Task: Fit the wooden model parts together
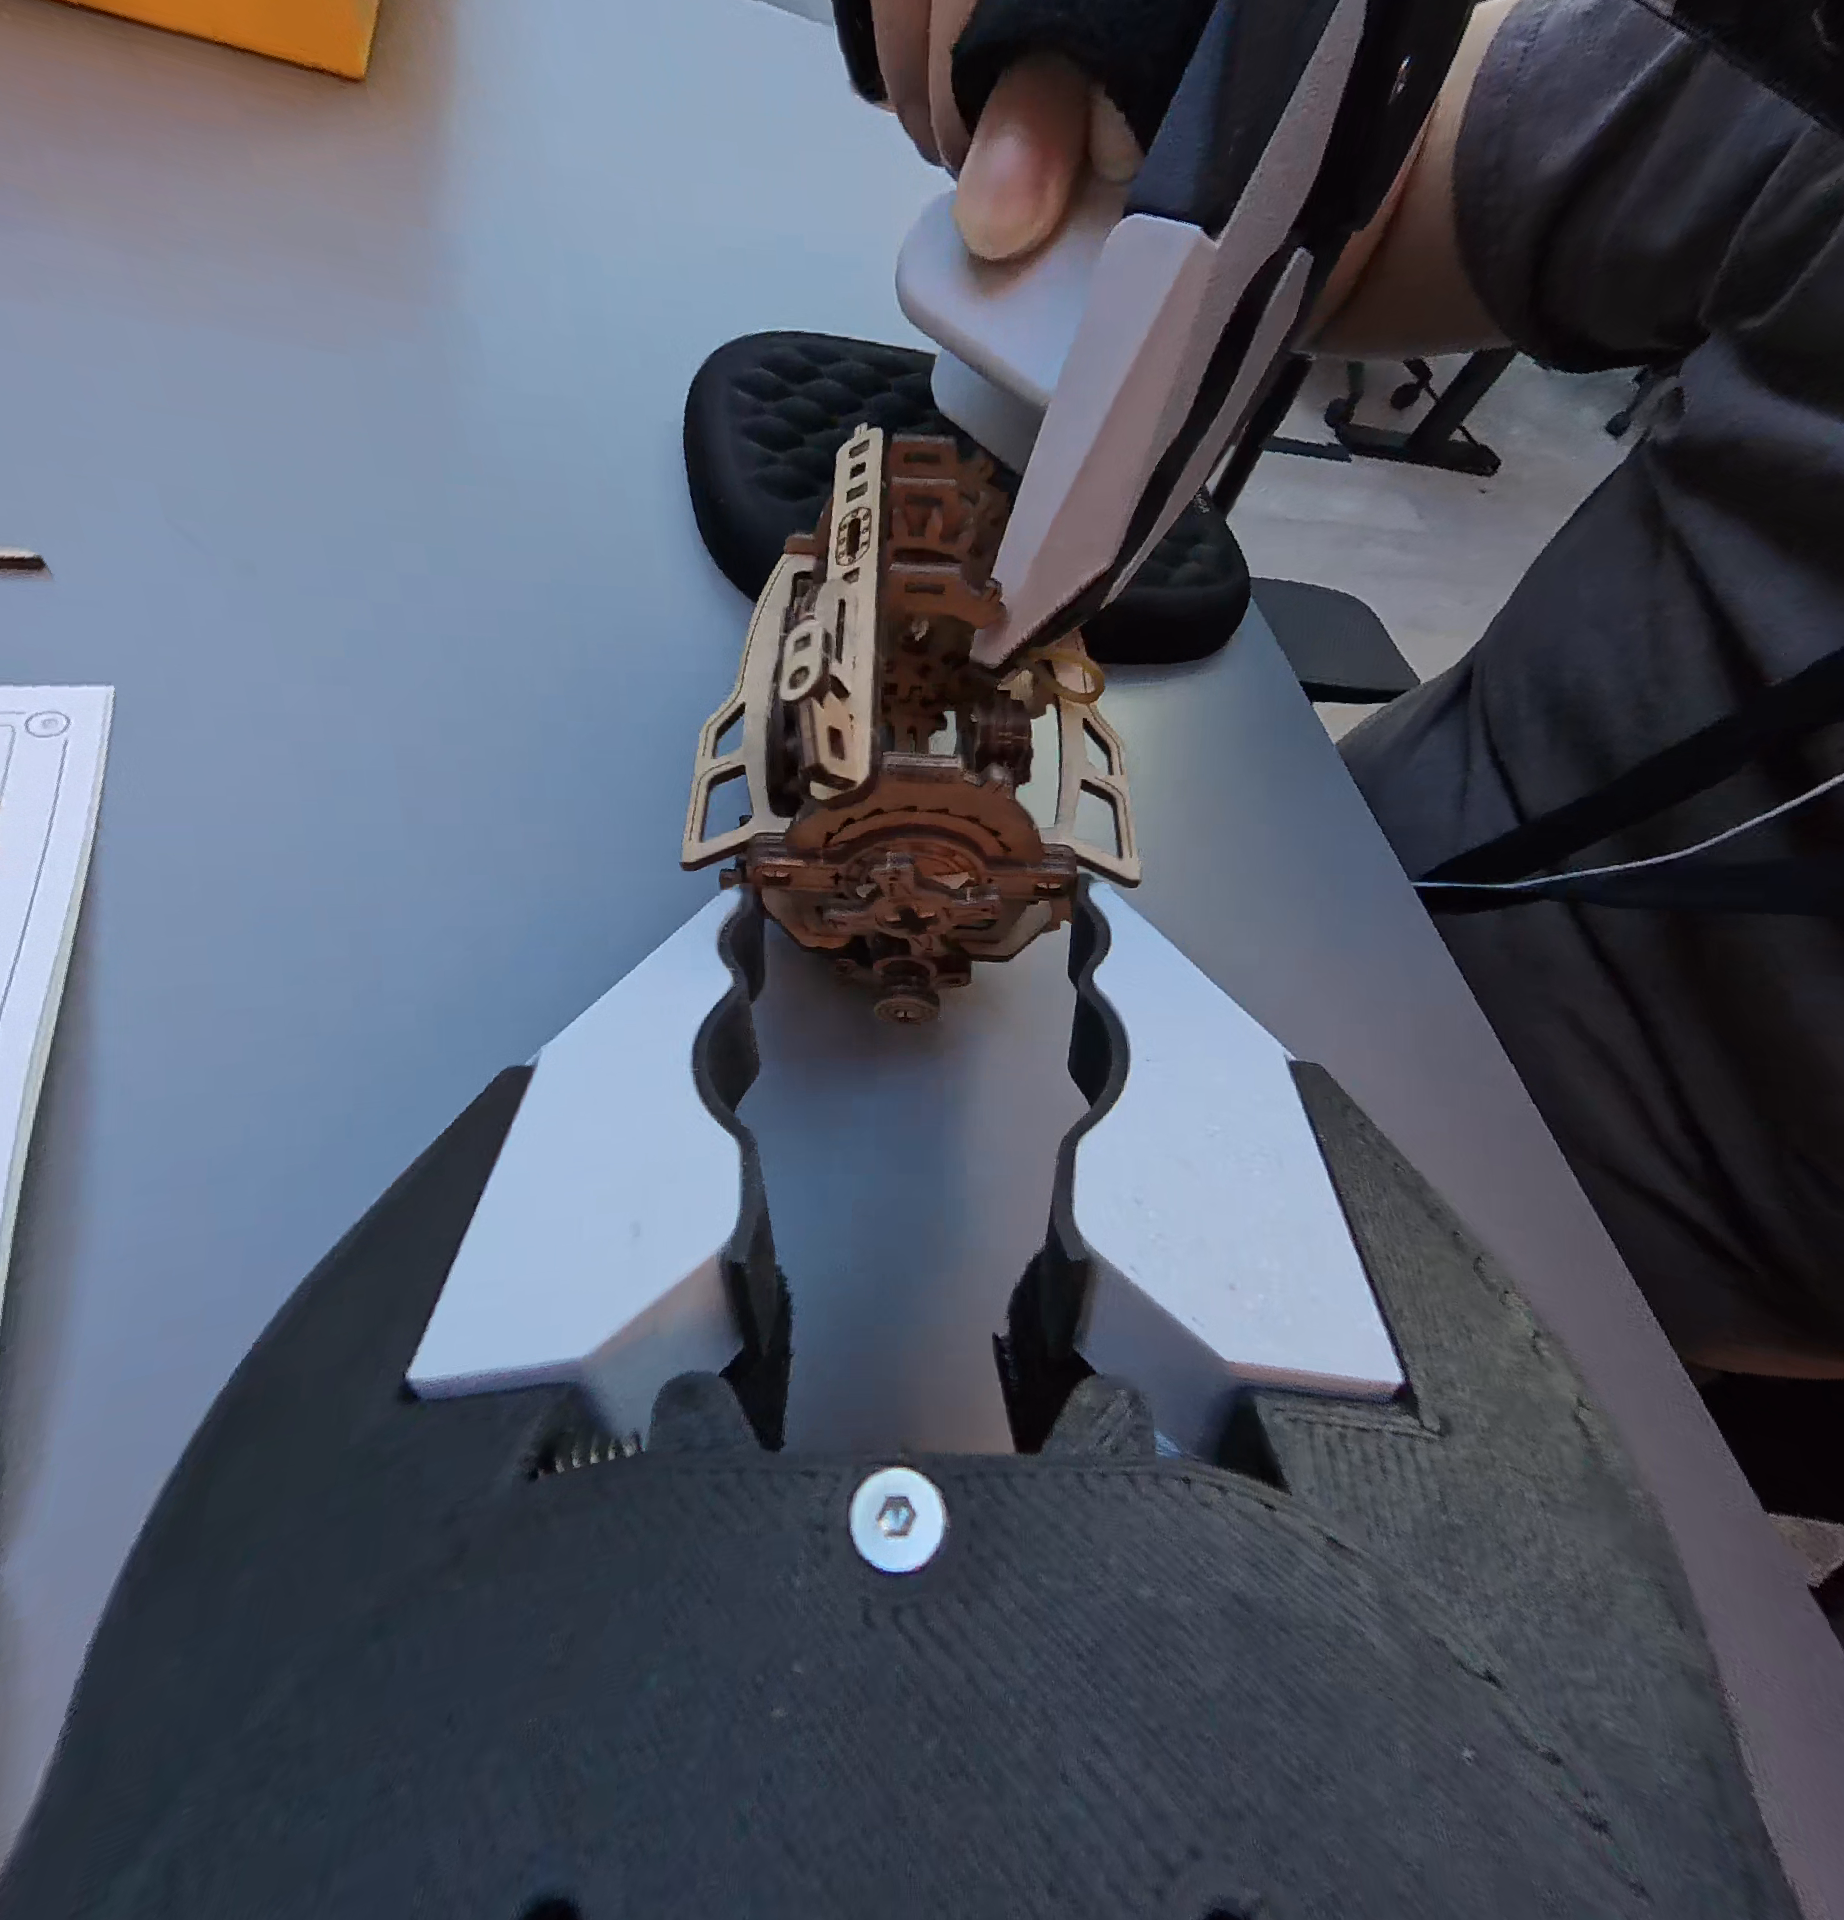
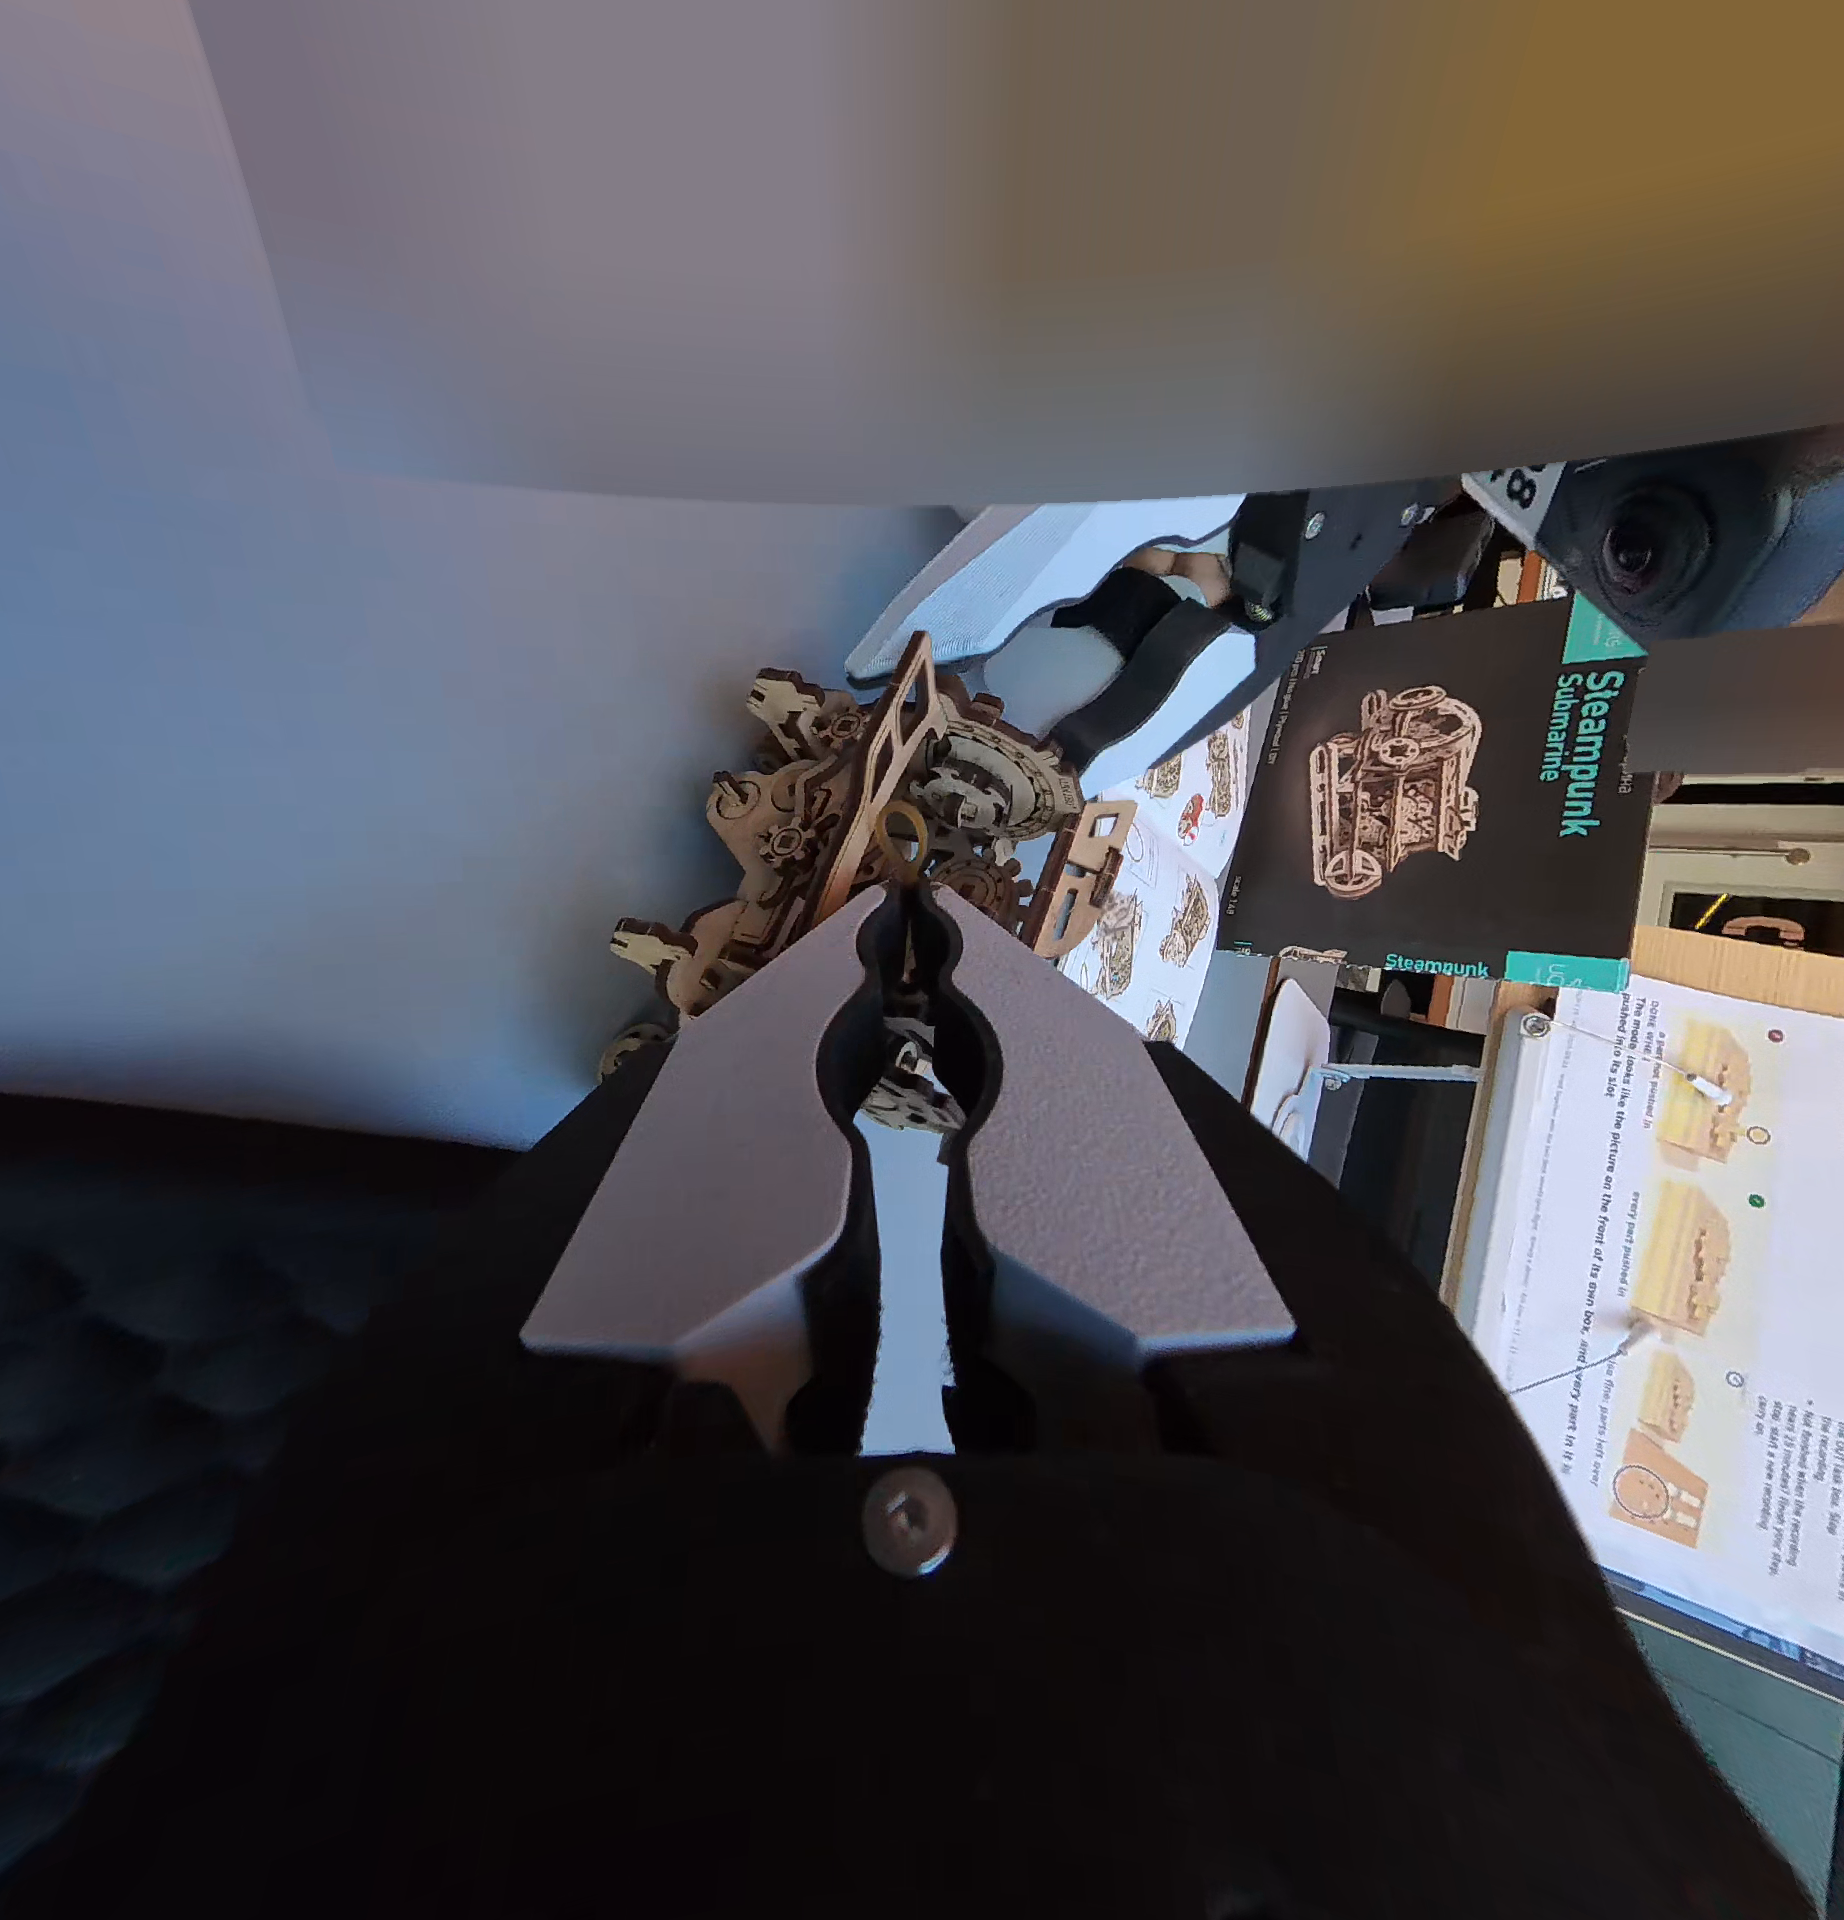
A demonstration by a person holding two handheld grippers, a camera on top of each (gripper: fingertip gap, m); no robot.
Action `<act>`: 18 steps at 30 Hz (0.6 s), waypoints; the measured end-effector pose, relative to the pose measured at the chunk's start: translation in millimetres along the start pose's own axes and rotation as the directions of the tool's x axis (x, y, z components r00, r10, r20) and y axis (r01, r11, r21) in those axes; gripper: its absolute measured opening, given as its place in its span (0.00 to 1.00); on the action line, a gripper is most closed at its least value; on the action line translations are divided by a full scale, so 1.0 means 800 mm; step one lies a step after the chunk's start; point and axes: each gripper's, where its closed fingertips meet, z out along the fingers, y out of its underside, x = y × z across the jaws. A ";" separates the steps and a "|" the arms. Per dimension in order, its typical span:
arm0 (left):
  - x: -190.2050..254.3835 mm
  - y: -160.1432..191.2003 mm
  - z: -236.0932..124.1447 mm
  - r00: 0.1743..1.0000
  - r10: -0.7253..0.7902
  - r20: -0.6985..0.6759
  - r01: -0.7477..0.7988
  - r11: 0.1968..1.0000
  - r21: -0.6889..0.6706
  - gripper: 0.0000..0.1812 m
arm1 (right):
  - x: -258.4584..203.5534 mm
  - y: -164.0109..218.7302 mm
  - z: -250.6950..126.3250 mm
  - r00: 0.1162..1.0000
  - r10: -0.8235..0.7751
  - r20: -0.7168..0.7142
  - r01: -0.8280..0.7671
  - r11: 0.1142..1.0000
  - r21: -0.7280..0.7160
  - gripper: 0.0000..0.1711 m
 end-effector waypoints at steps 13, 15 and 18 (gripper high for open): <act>0.001 -0.001 0.003 0.999 -0.036 -0.030 0.036 0.999 0.001 0.28 | 0.001 0.003 0.000 1.000 0.028 0.009 -0.028 1.000 -0.013 0.00; 0.001 -0.002 0.004 1.000 -0.018 -0.013 0.018 1.000 0.000 0.28 | 0.000 0.002 0.000 0.997 0.070 0.034 -0.070 0.998 -0.006 0.00; 0.000 -0.002 0.005 1.000 0.016 0.024 -0.016 1.000 0.002 0.28 | -0.002 -0.001 -0.001 0.971 0.214 0.102 -0.215 0.977 0.003 0.00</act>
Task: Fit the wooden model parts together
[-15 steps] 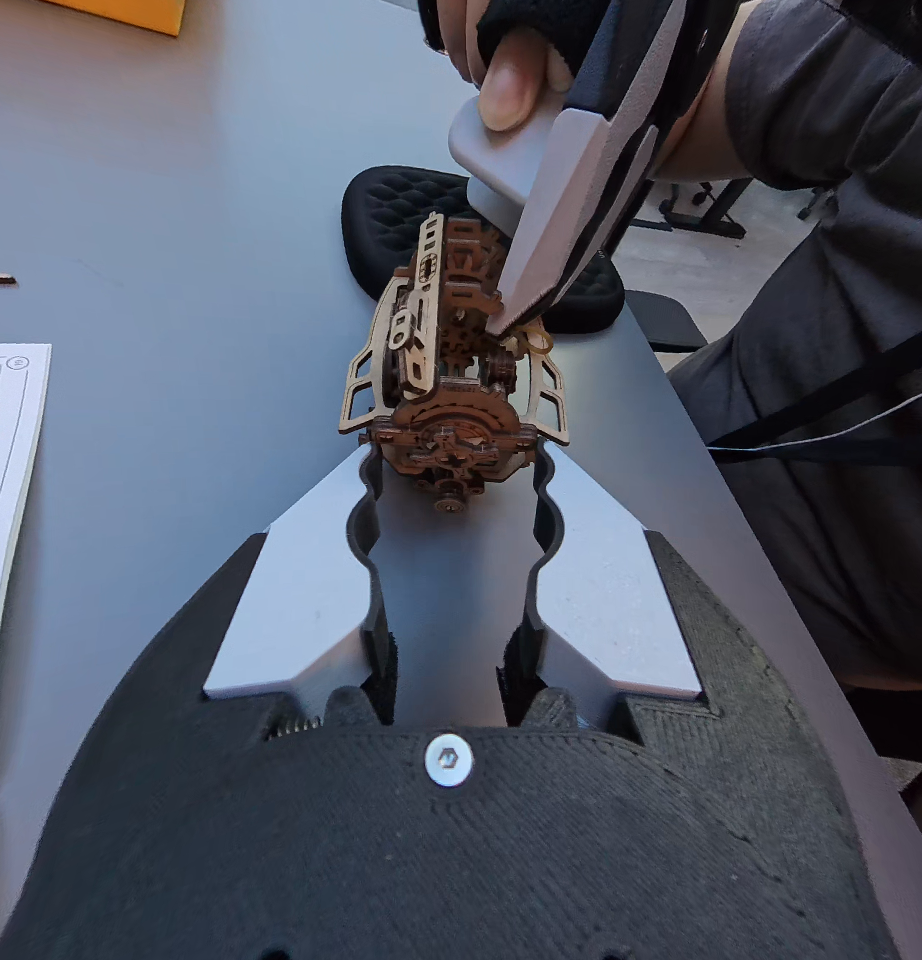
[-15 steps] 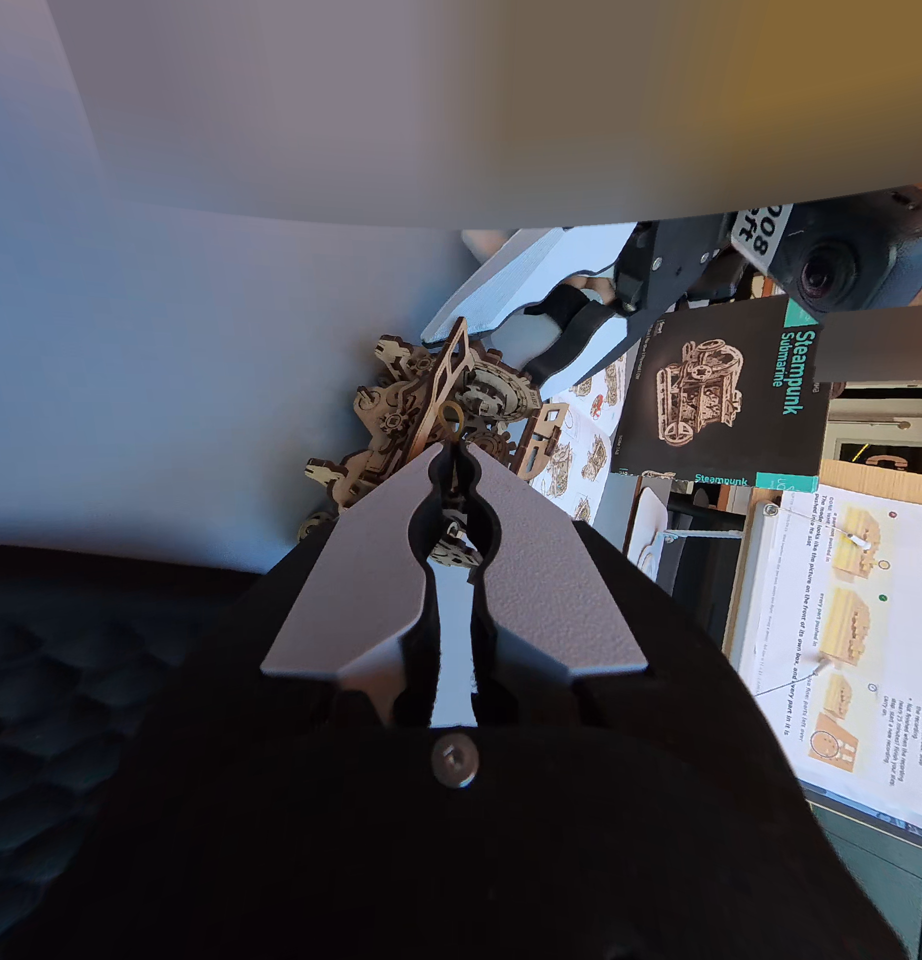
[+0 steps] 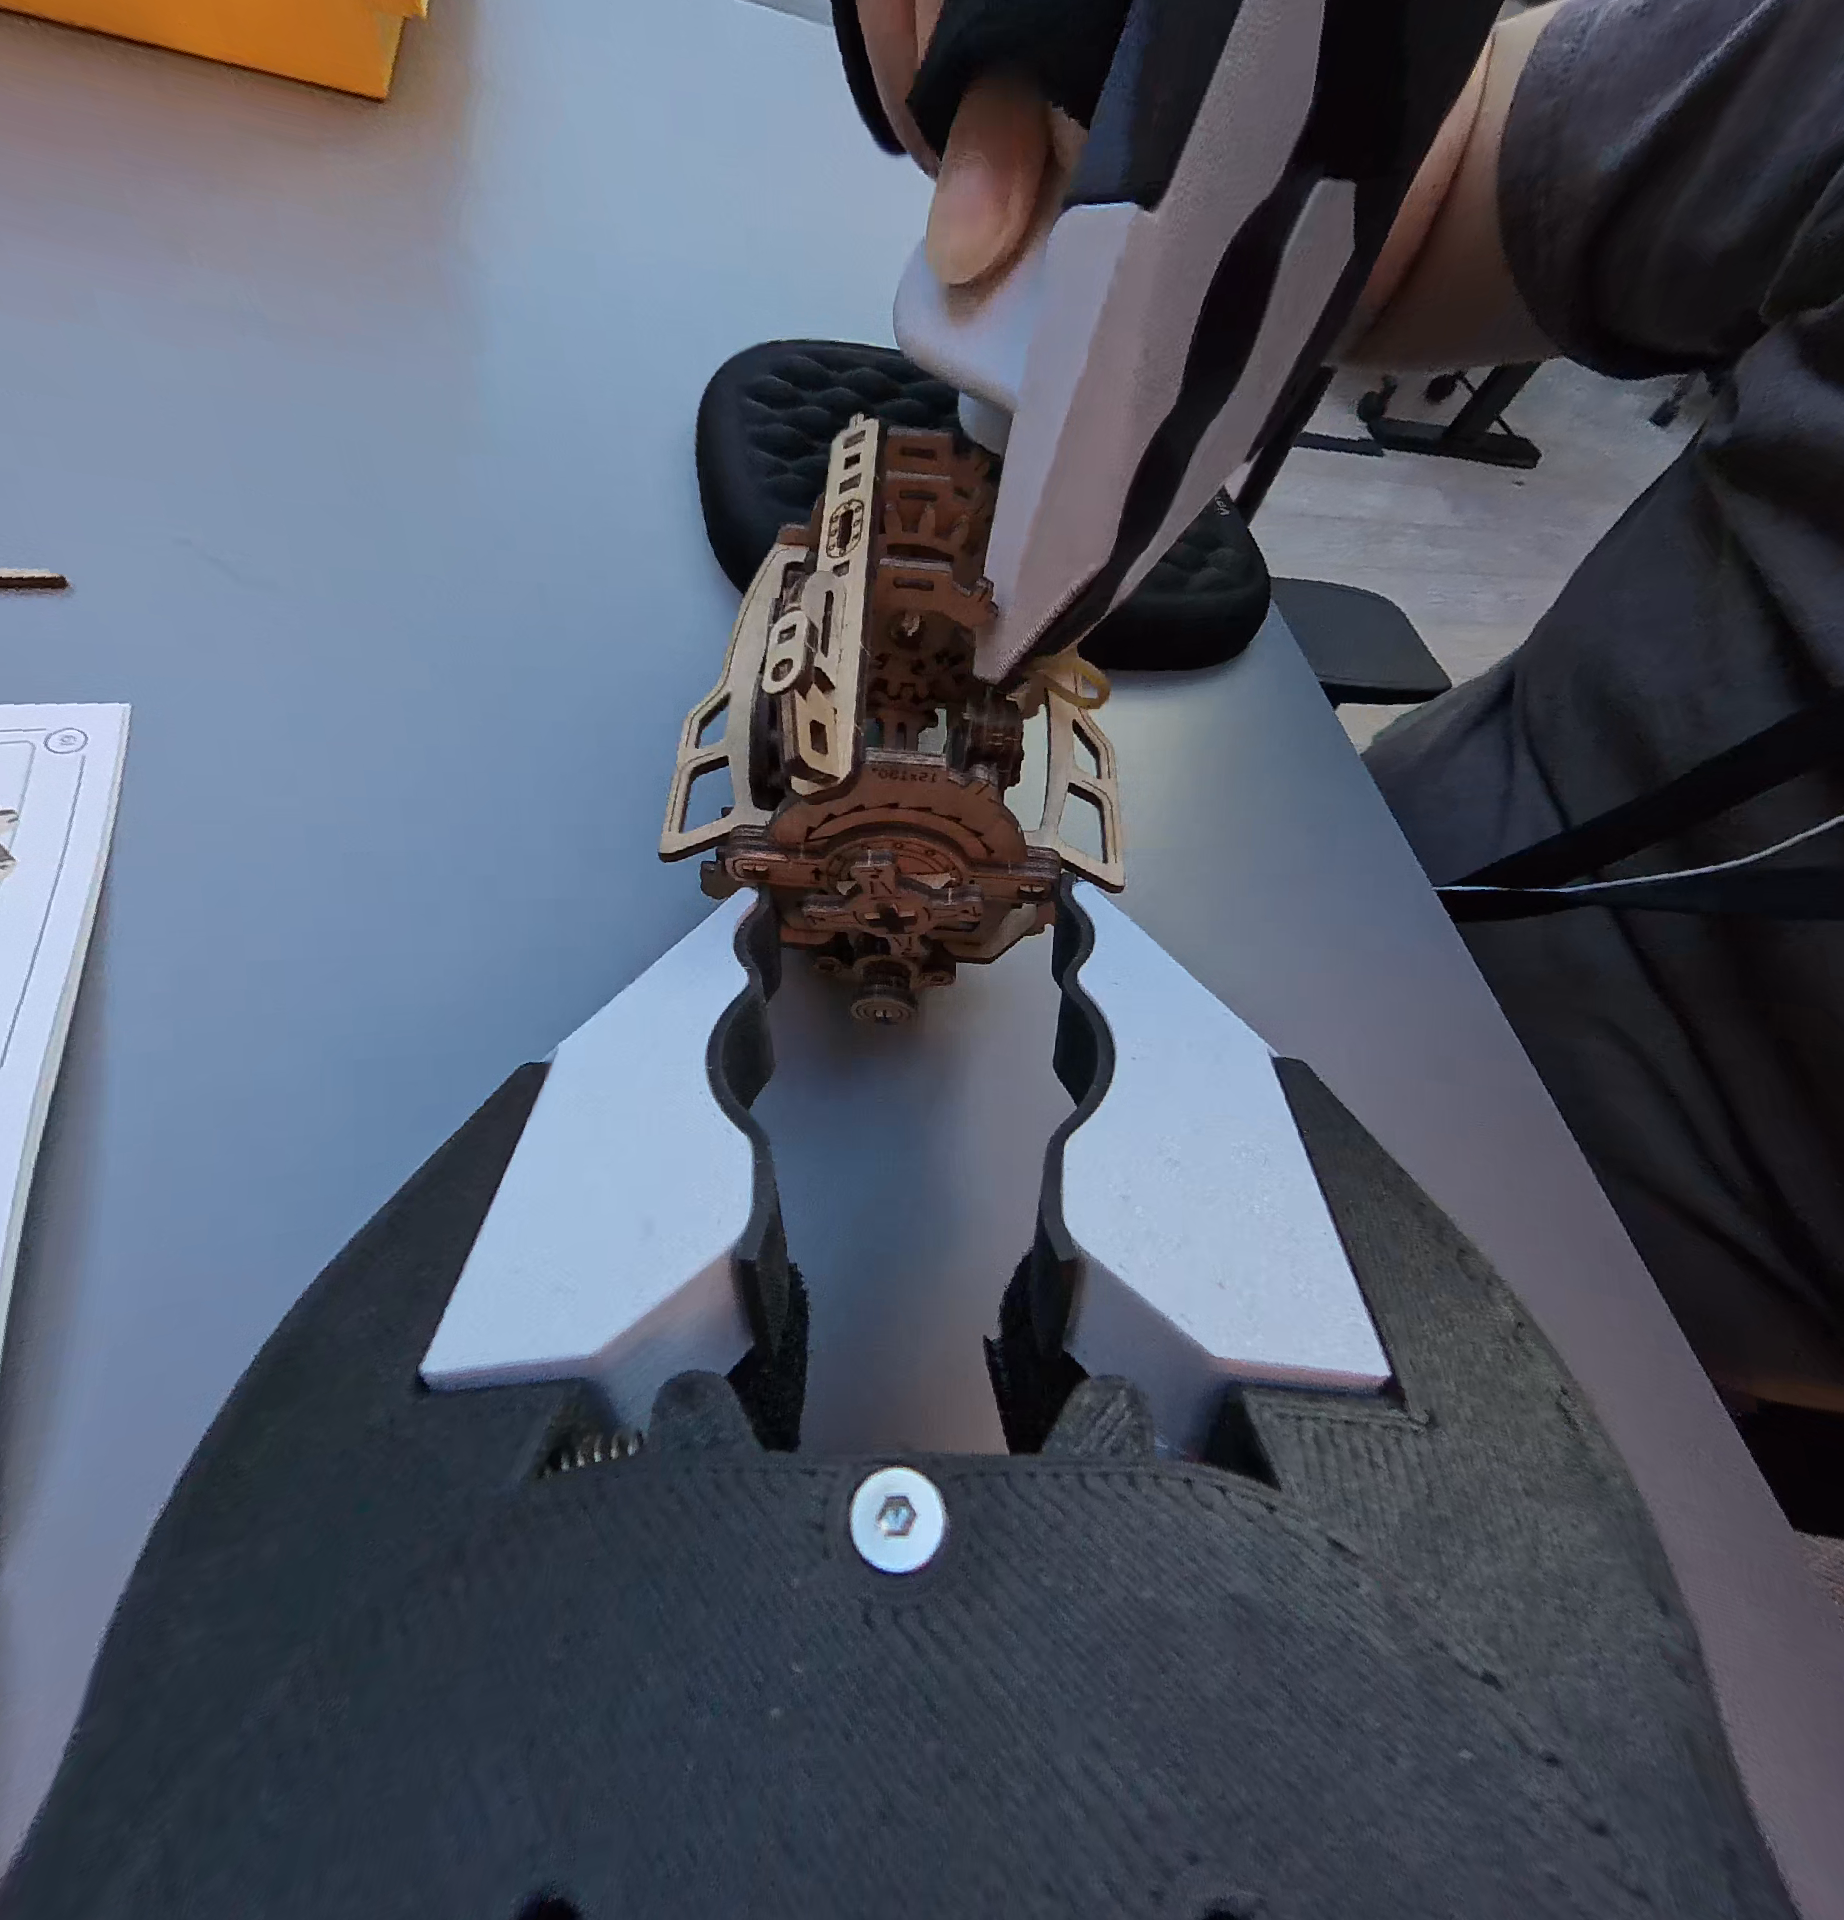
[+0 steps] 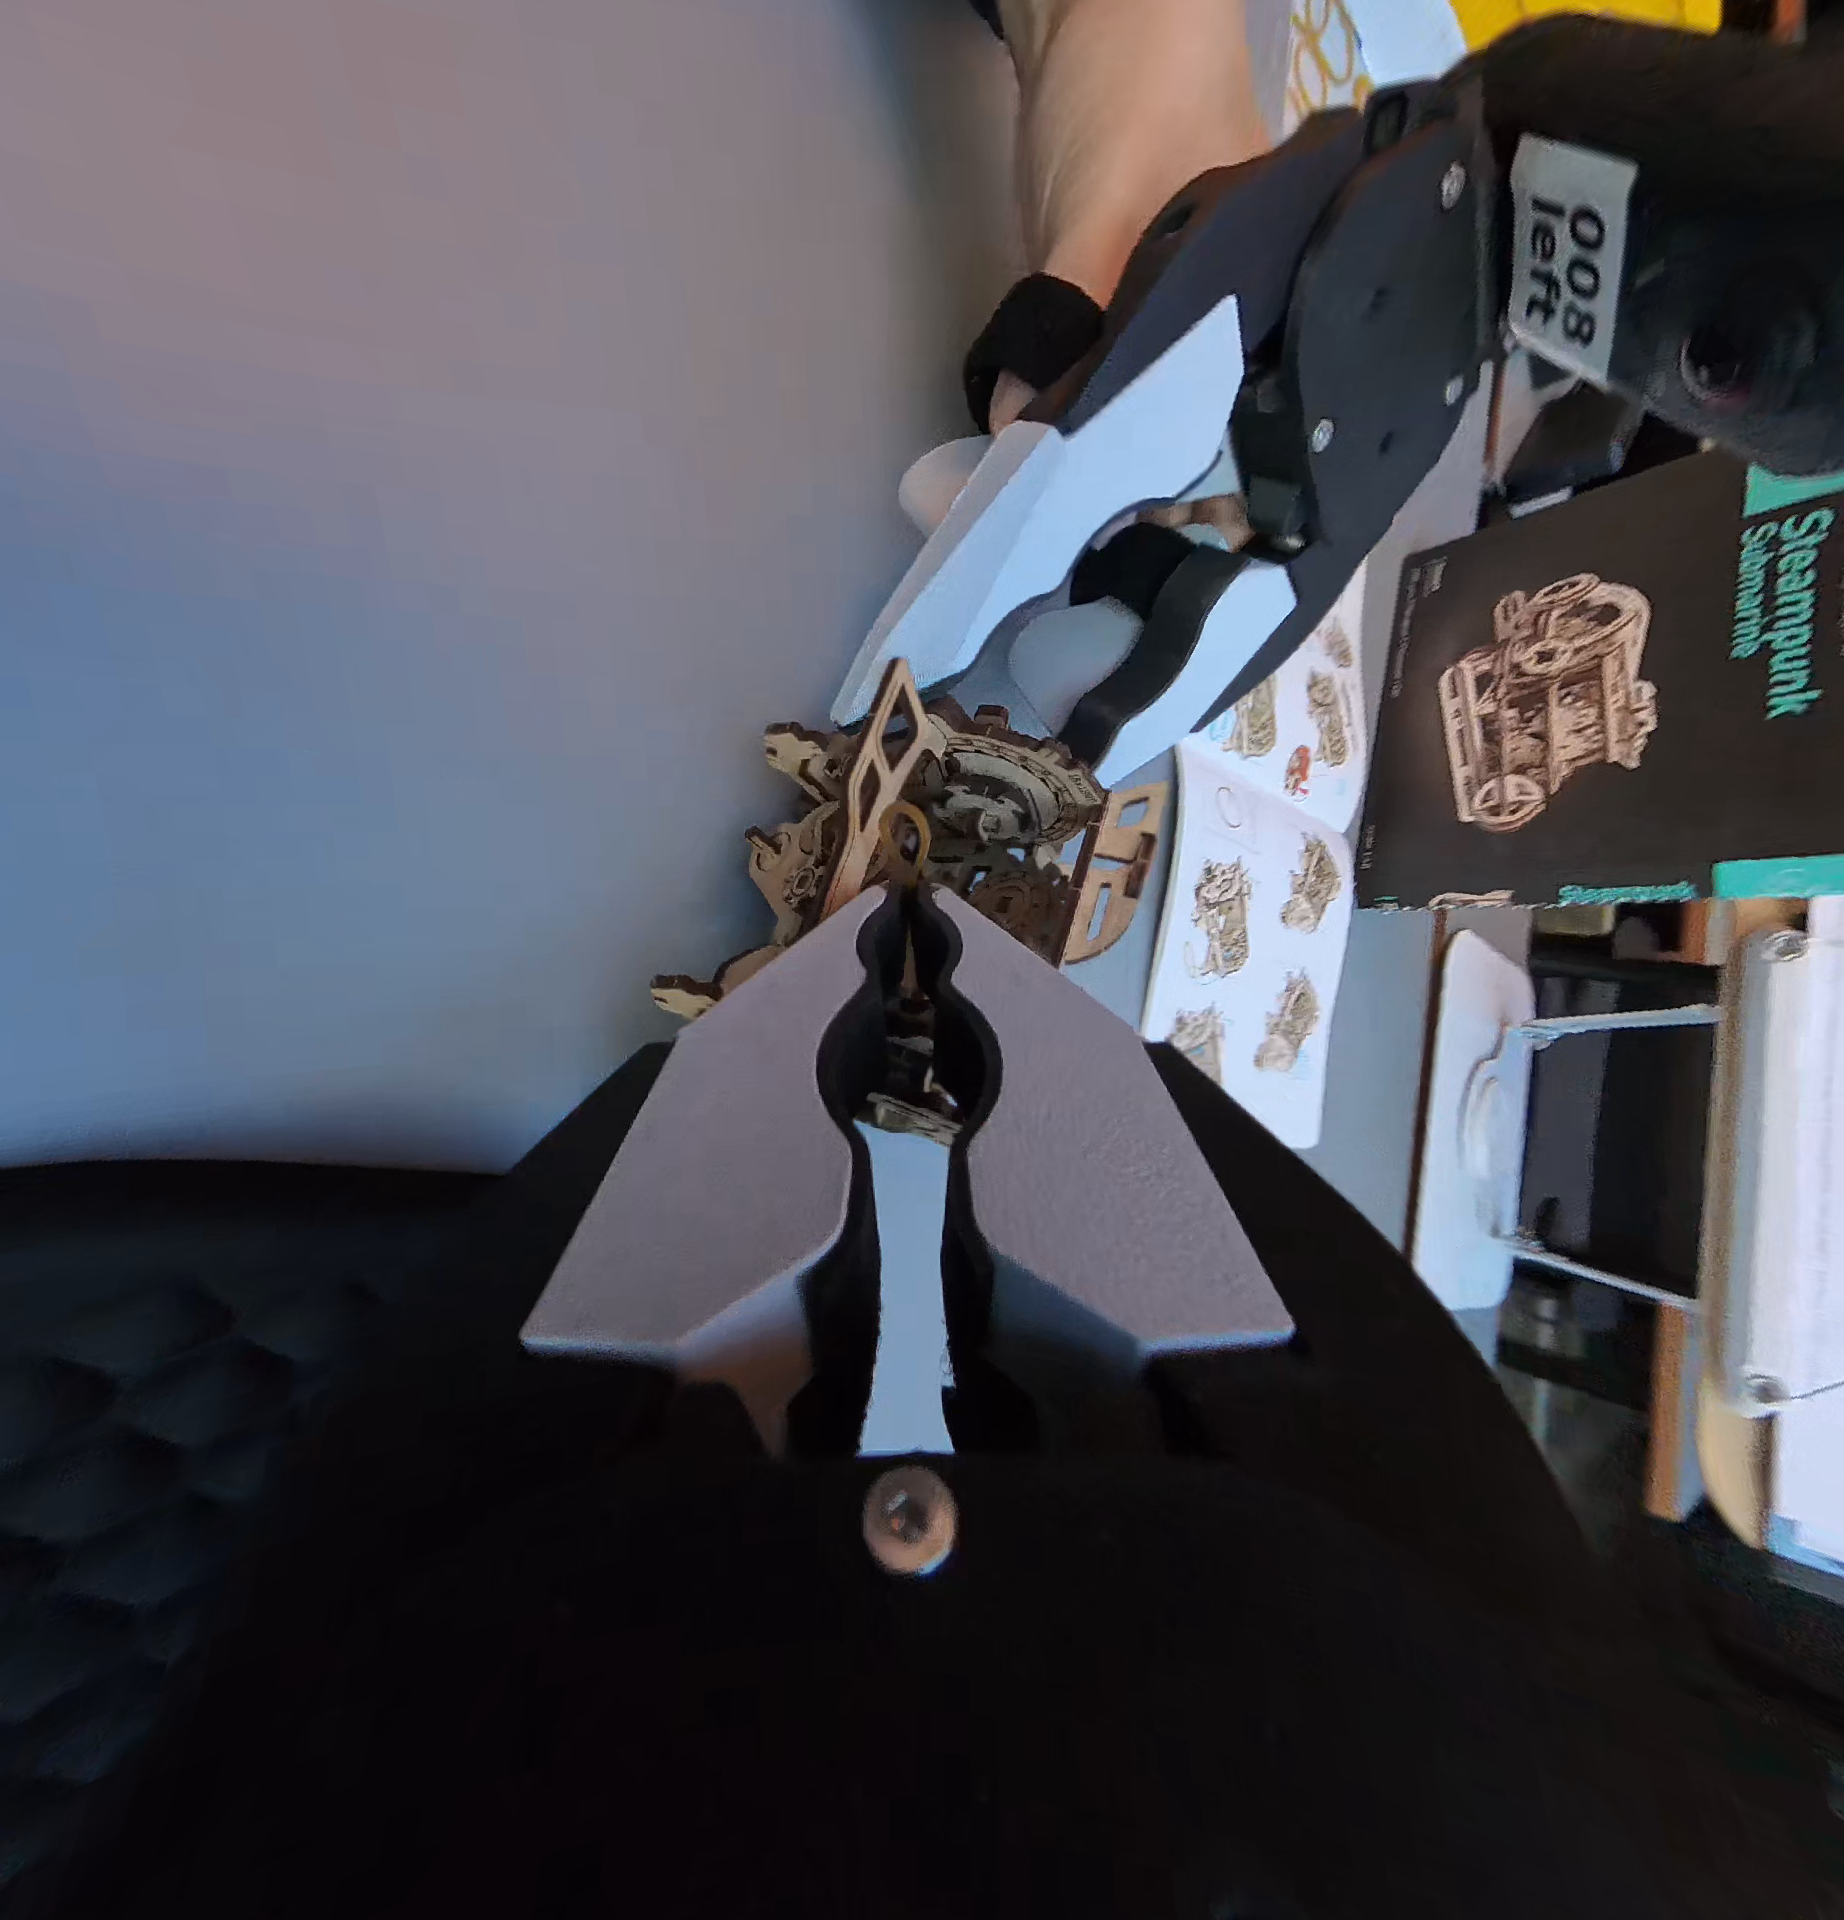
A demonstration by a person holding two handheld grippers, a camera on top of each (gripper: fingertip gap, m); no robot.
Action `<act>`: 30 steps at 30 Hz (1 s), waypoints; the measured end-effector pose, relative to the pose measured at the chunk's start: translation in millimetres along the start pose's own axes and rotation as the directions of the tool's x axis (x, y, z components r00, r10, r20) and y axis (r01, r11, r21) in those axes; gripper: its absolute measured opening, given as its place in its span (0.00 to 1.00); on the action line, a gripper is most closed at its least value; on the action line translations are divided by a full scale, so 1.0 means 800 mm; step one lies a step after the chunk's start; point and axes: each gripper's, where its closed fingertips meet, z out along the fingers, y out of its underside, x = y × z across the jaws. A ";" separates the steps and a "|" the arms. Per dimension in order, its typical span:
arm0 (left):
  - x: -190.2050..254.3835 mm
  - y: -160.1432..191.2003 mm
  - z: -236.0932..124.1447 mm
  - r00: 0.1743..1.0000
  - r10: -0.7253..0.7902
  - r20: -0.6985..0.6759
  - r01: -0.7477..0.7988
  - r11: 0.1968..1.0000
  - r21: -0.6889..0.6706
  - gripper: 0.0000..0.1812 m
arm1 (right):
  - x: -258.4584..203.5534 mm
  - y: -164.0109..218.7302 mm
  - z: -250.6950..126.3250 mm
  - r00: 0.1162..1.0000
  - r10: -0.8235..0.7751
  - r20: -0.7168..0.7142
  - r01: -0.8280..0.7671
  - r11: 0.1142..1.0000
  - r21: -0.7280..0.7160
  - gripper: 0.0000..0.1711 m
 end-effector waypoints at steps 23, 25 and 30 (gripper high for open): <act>-0.005 0.005 0.004 0.997 0.017 0.081 -0.015 1.000 -0.027 0.25 | 0.019 -0.007 0.010 0.973 0.201 -0.113 -0.215 0.968 -0.127 0.00; -0.006 0.004 0.004 0.996 0.023 0.088 -0.021 1.000 -0.023 0.25 | 0.018 -0.006 0.009 0.976 0.190 -0.107 -0.203 0.970 -0.133 0.00; -0.007 0.002 0.002 0.994 0.030 0.101 -0.029 0.999 -0.015 0.25 | 0.019 0.001 0.002 0.971 0.214 -0.106 -0.222 0.972 -0.079 0.00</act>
